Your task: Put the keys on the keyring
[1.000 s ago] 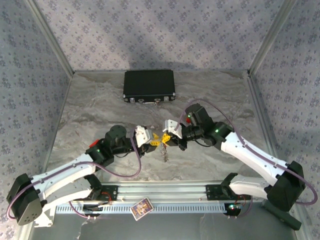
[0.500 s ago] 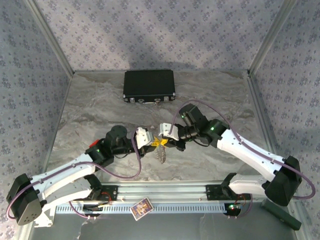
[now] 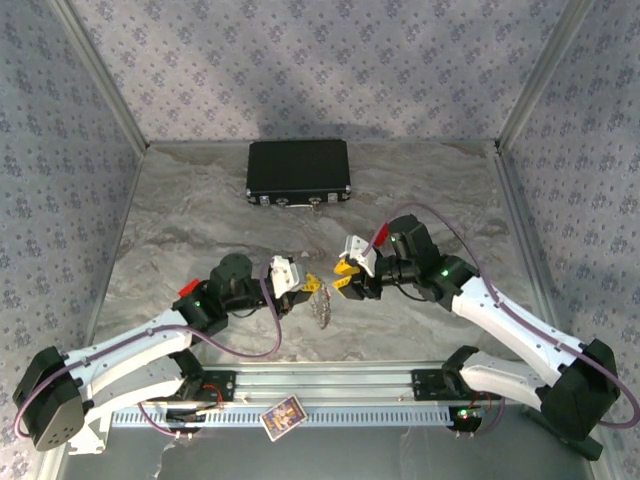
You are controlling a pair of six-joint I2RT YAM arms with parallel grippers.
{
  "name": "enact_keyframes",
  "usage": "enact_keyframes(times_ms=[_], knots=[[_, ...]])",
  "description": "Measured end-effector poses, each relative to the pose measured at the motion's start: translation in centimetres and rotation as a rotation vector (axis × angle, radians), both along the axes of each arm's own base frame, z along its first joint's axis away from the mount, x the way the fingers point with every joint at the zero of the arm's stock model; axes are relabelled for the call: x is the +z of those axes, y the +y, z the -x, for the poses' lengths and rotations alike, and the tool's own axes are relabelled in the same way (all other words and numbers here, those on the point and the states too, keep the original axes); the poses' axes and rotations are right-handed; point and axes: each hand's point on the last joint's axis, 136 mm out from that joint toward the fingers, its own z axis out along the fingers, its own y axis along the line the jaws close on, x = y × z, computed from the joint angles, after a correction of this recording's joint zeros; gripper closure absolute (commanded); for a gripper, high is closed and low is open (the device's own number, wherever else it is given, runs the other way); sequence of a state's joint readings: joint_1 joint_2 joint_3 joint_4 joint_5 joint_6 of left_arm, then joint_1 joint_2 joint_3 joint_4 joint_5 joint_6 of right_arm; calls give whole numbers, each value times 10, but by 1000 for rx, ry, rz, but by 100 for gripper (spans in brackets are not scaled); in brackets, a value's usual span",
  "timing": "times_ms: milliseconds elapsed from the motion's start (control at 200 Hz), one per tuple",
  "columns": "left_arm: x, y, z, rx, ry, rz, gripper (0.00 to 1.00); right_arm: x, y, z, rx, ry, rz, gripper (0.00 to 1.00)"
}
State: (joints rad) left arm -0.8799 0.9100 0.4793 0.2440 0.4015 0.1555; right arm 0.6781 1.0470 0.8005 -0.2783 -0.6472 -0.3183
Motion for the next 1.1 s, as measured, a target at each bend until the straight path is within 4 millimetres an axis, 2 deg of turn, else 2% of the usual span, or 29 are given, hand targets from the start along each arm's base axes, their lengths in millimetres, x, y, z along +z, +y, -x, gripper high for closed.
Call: enact_keyframes(times_ms=[215, 320, 480, 595, 740, 919, 1099], knots=[[5, 0, -4, 23, -15, 23, 100, 8, 3, -7, -114, 150, -67, 57], [6, 1, -7, 41, -11, 35, 100, 11, 3, -2, -157, 177, -76, 56], [6, -1, -11, 63, 4, 52, 100, -2, 6, 22, -141, 111, -39, 54], [3, -2, -13, 70, 22, 52, 100, -18, 4, 28, -140, 19, -6, 54], [1, -2, -14, 74, 30, 54, 100, -27, 2, 22, -176, -62, 18, 54], [1, -2, -14, 74, 28, 56, 100, -16, 5, 11, -213, -118, -15, 58], [2, -3, -13, 70, 25, 61, 100, -11, 8, 8, -222, -139, -34, 57]])
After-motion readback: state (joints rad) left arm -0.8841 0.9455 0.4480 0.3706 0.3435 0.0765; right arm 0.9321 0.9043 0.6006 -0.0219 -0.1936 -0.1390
